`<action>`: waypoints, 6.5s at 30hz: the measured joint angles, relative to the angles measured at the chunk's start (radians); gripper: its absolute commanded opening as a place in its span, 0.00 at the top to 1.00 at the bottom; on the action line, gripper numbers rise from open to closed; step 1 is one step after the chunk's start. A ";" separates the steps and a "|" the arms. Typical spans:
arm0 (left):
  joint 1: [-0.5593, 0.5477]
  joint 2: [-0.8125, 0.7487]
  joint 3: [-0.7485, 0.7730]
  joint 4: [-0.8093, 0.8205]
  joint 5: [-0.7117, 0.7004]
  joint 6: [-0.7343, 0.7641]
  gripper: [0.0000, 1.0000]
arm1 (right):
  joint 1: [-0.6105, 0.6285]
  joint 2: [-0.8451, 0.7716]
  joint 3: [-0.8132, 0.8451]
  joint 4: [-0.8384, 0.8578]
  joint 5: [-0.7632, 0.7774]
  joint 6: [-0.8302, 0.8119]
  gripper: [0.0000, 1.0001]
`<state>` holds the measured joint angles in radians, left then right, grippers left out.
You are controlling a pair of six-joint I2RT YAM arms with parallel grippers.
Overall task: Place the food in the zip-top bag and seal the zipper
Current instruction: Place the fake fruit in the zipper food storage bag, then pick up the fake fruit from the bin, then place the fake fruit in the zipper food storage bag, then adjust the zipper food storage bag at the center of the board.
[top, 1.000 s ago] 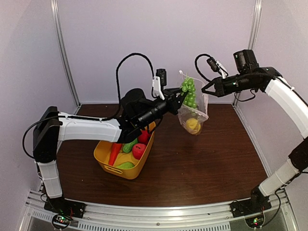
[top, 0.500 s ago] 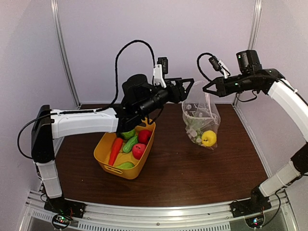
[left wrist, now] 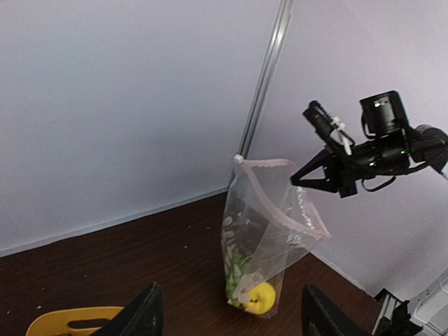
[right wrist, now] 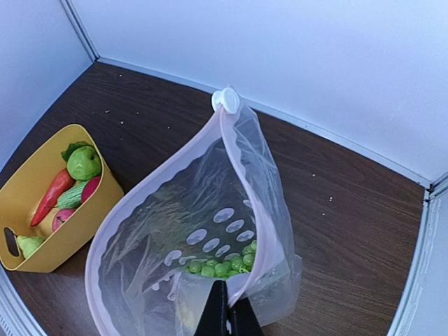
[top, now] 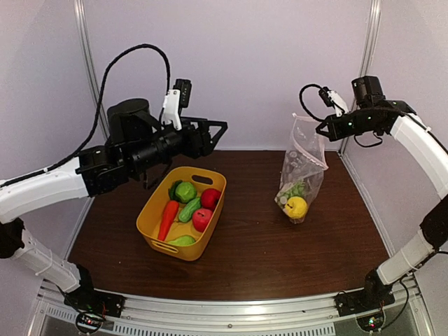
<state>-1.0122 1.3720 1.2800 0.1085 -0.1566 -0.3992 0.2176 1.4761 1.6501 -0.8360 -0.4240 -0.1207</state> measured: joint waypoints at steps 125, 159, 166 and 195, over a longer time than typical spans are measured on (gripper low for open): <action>-0.013 0.531 0.313 -0.032 0.355 -0.164 0.46 | 0.158 -0.095 -0.197 0.043 -0.186 -0.004 1.00; -0.014 0.645 0.542 -0.241 0.278 -0.164 0.02 | 0.158 -0.113 -0.203 0.045 -0.204 0.006 1.00; -0.013 0.526 0.476 -0.246 0.230 -0.150 0.02 | 0.158 -0.113 -0.203 0.047 -0.200 0.019 1.00; -0.014 0.572 0.500 -0.286 0.238 -0.333 1.00 | 0.158 -0.047 -0.015 -0.037 -0.018 -0.043 1.00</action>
<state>-1.0260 1.9442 1.7805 -0.1780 0.0814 -0.7326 0.3759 1.4288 1.6348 -0.8726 -0.4416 -0.1642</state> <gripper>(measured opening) 0.008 0.005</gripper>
